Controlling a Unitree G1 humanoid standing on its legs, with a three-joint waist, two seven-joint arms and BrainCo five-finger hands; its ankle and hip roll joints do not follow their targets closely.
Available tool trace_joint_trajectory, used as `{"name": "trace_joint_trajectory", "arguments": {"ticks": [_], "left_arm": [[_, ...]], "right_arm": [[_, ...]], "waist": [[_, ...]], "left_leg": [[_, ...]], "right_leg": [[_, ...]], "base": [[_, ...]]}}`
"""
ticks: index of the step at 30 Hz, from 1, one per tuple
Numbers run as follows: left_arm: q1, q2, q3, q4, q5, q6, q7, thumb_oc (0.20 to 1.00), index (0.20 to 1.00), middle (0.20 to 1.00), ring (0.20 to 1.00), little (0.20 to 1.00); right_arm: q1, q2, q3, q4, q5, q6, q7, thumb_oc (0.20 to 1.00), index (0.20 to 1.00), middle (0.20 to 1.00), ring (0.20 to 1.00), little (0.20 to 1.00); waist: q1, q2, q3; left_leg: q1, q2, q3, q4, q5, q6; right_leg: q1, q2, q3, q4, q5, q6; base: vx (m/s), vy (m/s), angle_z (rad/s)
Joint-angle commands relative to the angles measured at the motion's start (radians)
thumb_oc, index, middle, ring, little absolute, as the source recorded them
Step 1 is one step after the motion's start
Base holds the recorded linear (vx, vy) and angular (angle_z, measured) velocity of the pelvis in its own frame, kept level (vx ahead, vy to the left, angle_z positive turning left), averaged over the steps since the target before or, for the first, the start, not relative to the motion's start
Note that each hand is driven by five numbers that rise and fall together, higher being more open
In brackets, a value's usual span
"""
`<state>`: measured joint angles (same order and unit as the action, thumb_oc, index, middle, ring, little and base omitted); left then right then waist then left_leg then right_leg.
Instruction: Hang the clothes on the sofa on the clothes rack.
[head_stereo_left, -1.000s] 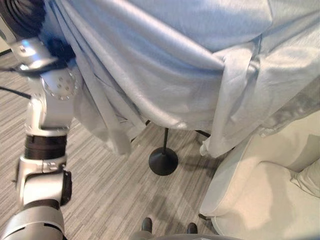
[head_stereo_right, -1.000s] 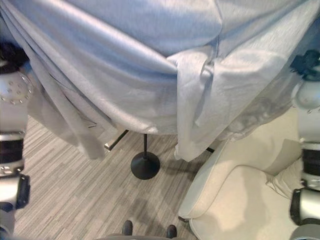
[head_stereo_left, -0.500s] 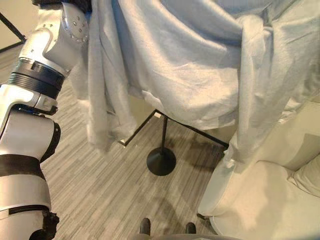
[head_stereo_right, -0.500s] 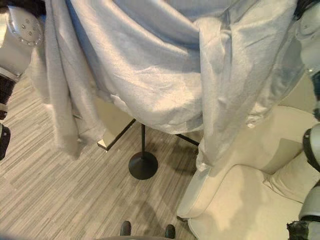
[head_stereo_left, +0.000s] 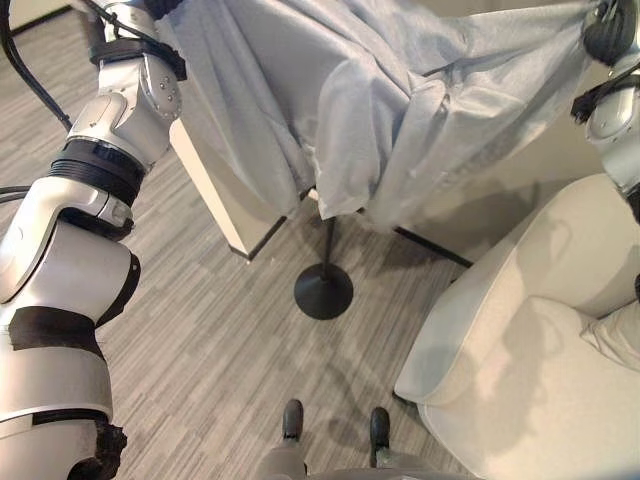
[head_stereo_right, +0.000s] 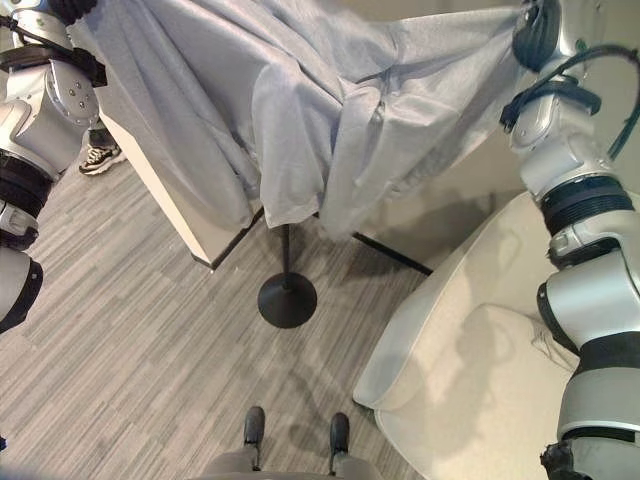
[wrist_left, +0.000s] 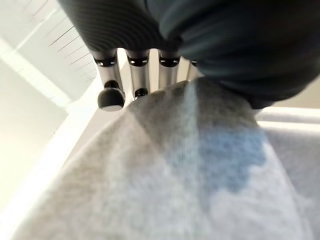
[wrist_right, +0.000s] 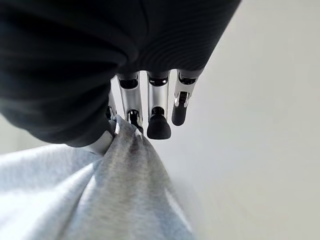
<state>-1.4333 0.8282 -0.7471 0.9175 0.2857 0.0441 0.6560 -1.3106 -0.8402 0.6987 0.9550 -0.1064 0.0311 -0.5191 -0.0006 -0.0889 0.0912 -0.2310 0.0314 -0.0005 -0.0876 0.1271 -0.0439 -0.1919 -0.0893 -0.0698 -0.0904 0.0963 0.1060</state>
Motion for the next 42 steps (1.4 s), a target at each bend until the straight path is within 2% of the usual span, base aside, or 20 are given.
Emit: {"name": "trace_joint_trajectory", "arguments": {"ticks": [1,6,10,15,16,18,19,20,21,22,32,38,40,41,42], "left_arm": [[-0.098,0.019,0.015,0.084,-0.013,0.003,0.007,0.200,0.200,0.200,0.200,0.200],[0.001,0.014,0.067,0.078,-0.009,0.004,0.003,0.200,0.200,0.200,0.200,0.200],[0.190,-0.027,0.199,-0.025,-0.002,-0.004,0.011,0.200,0.200,0.200,0.200,0.200],[0.400,-0.117,0.325,-0.157,-0.035,-0.048,-0.016,0.200,0.200,0.200,0.200,0.200],[0.473,-0.178,0.371,-0.205,-0.098,-0.074,-0.030,0.200,0.200,0.200,0.200,0.200],[0.508,-0.196,0.389,-0.221,-0.119,-0.080,-0.041,0.200,0.200,0.200,0.200,0.200],[0.558,-0.233,0.410,-0.249,-0.162,-0.094,-0.063,0.200,0.200,0.200,0.200,0.200],[0.585,-0.253,0.419,-0.268,-0.192,-0.102,-0.083,0.382,0.382,0.382,0.382,0.382],[0.607,-0.272,0.428,-0.285,-0.219,-0.110,-0.101,0.950,0.950,0.950,0.950,0.950],[0.630,-0.282,0.434,-0.298,-0.236,-0.117,-0.118,1.000,1.000,1.000,1.000,1.000],[0.837,-0.329,0.569,-0.492,-0.257,-0.129,-0.172,1.000,1.000,1.000,1.000,1.000],[1.003,-0.335,0.682,-0.632,-0.272,-0.147,-0.211,1.000,1.000,1.000,1.000,1.000],[1.113,-0.352,0.749,-0.677,-0.270,-0.147,-0.226,1.000,1.000,1.000,1.000,1.000],[1.197,-0.365,0.787,-0.690,-0.295,-0.152,-0.249,1.000,1.000,1.000,1.000,1.000],[1.235,-0.372,0.803,-0.698,-0.317,-0.161,-0.269,1.000,1.000,1.000,1.000,1.000]], "right_arm": [[-0.088,-0.045,-0.001,0.025,0.030,-0.025,-0.026,0.200,0.200,0.200,0.200,0.200],[0.039,0.009,-0.083,-0.037,0.029,-0.041,-0.036,0.200,0.200,0.200,0.200,0.200],[0.234,0.067,-0.214,-0.140,0.019,-0.060,-0.053,0.200,0.200,0.200,0.200,0.200],[0.411,0.120,-0.310,-0.217,0.014,-0.083,-0.039,0.200,0.200,0.200,0.200,0.200],[0.463,0.154,-0.331,-0.235,0.025,-0.093,-0.024,0.200,0.200,0.200,0.200,0.200],[0.494,0.161,-0.342,-0.245,0.031,-0.096,-0.011,0.200,0.200,0.200,0.200,0.200],[0.539,0.189,-0.360,-0.268,0.054,-0.111,0.012,0.445,0.445,0.445,0.445,0.445],[0.572,0.201,-0.370,-0.286,0.066,-0.116,0.032,0.840,0.840,0.840,0.840,0.840],[0.592,0.208,-0.378,-0.299,0.068,-0.118,0.043,1.000,1.000,1.000,1.000,1.000],[0.611,0.216,-0.384,-0.312,0.073,-0.125,0.056,1.000,1.000,1.000,1.000,1.000],[0.853,0.233,-0.574,-0.503,0.021,-0.131,0.072,1.000,1.000,1.000,1.000,1.000],[1.020,0.196,-0.709,-0.727,-0.110,-0.132,0.085,1.000,1.000,1.000,1.000,1.000],[1.130,0.209,-0.812,-0.860,-0.196,-0.128,0.065,1.000,1.000,1.000,1.000,1.000],[1.213,0.242,-0.892,-0.925,-0.205,-0.132,0.052,1.000,1.000,1.000,1.000,1.000],[1.246,0.256,-0.923,-0.946,-0.210,-0.131,0.046,1.000,1.000,1.000,1.000,1.000]], "waist": [[0.012,0.007,0.054],[0.009,0.010,0.072],[0.010,0.011,0.079],[0.017,0.009,0.079],[0.019,0.007,0.079],[0.018,0.008,0.077],[0.020,0.007,0.079],[0.020,0.007,0.078],[0.020,0.007,0.075],[0.021,0.009,0.072],[0.021,0.020,0.026],[0.016,0.026,-0.008],[0.008,0.030,-0.020],[0.000,0.032,-0.025],[-0.004,0.034,-0.027]], "left_leg": [[0.035,-0.022,0.014,0.000,-0.089,-0.019],[0.029,-0.024,0.014,0.000,-0.088,-0.017],[0.034,-0.027,0.013,0.000,-0.095,-0.012],[0.050,-0.030,0.013,0.000,-0.105,-0.009],[0.059,-0.031,0.015,0.000,-0.109,-0.009],[0.063,-0.031,0.015,0.000,-0.111,-0.008],[0.070,-0.031,0.015,0.000,-0.114,-0.008],[0.074,-0.030,0.015,0.000,-0.115,-0.007],[0.079,-0.031,0.015,0.000,-0.117,-0.007],[0.086,-0.031,0.015,0.000,-0.119,-0.006],[0.164,-0.027,0.028,0.000,-0.156,-0.004],[0.205,-0.024,0.040,0.000,-0.175,-0.004],[0.222,-0.022,0.048,0.000,-0.184,-0.002],[0.227,-0.022,0.053,0.000,-0.185,0.001],[0.230,-0.022,0.056,0.000,-0.188,0.002]], "right_leg": [[-0.013,-0.012,0.014,0.003,0.012,0.084],[-0.020,-0.013,0.015,0.003,0.012,0.084],[-0.013,-0.017,0.013,0.003,0.005,0.082],[0.003,-0.023,0.009,0.003,-0.002,0.077],[0.010,-0.026,0.005,0.003,-0.004,0.077],[0.014,-0.027,0.003,0.003,-0.006,0.076],[0.021,-0.028,0.002,0.003,-0.008,0.074],[0.025,-0.029,0.000,0.003,-0.009,0.074],[0.030,-0.029,-0.001,0.003,-0.011,0.073],[0.035,-0.030,-0.002,0.003,-0.012,0.073],[0.110,-0.037,-0.021,0.003,-0.039,0.067],[0.149,-0.041,-0.029,0.003,-0.049,0.066],[0.163,-0.043,-0.032,0.003,-0.052,0.066],[0.166,-0.044,-0.028,0.003,-0.051,0.066],[0.168,-0.044,-0.027,0.003,-0.051,0.067]], "base": [[0.00,0.000,0.00],[0.00,0.000,0.00],[0.00,0.000,0.00],[0.01,-0.002,0.00],[0.00,0.000,0.00],[0.00,0.000,0.00],[0.00,0.000,0.00],[0.03,-0.021,0.02],[0.04,-0.011,0.02],[0.04,-0.009,0.07],[0.06,-0.007,0.06],[0.05,-0.001,0.00],[0.05,0.007,-0.04],[0.04,0.024,-0.04],[0.02,0.026,-0.06]]}}
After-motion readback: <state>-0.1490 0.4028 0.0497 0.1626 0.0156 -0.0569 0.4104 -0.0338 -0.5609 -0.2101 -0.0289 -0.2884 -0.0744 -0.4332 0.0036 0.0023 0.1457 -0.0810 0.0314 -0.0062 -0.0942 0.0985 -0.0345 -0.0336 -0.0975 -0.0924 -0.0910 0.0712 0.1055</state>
